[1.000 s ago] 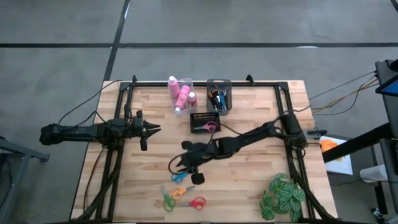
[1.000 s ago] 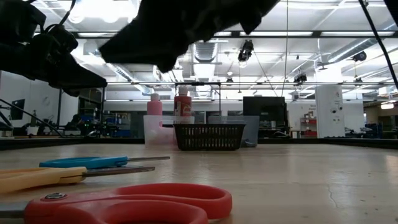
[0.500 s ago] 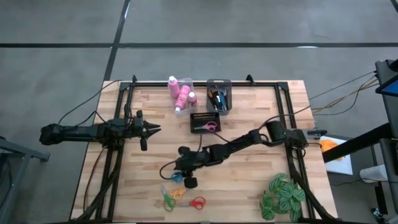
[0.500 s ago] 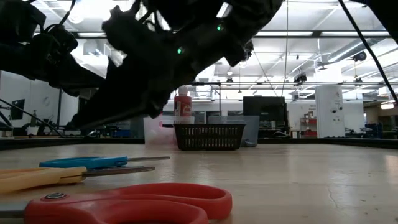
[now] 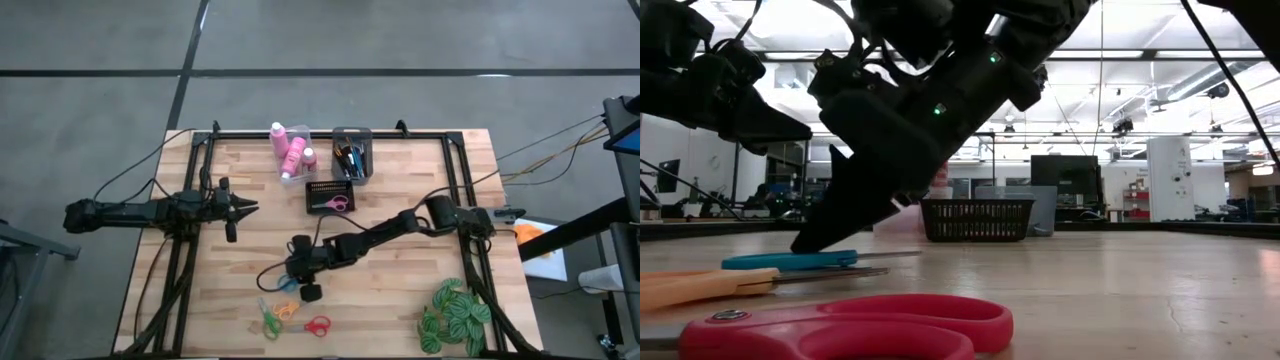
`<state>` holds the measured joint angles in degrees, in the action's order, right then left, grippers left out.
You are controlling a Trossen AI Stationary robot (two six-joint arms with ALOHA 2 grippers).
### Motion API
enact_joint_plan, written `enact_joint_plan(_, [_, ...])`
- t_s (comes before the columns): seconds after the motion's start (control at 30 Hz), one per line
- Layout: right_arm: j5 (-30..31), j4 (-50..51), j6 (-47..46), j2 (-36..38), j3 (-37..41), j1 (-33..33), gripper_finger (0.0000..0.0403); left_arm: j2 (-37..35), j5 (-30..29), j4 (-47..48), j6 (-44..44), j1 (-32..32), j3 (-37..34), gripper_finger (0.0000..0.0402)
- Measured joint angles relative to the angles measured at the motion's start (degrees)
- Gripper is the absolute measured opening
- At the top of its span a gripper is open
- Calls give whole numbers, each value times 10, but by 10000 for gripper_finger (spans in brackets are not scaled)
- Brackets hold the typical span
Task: Pick & Place Paint Supplies
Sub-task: Put the blue scissors into the black bin
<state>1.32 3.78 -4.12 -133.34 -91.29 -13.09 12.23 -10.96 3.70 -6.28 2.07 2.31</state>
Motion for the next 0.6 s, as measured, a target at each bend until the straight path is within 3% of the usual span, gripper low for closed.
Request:
enact_joint_plan(0.27, [9,47,0,5,-1,-4,100,0,0,0,0,0,0,79])
enact_joint_plan(0.6, [43,186,2,52,4,-6,100,0,0,0,0,0,0,79])
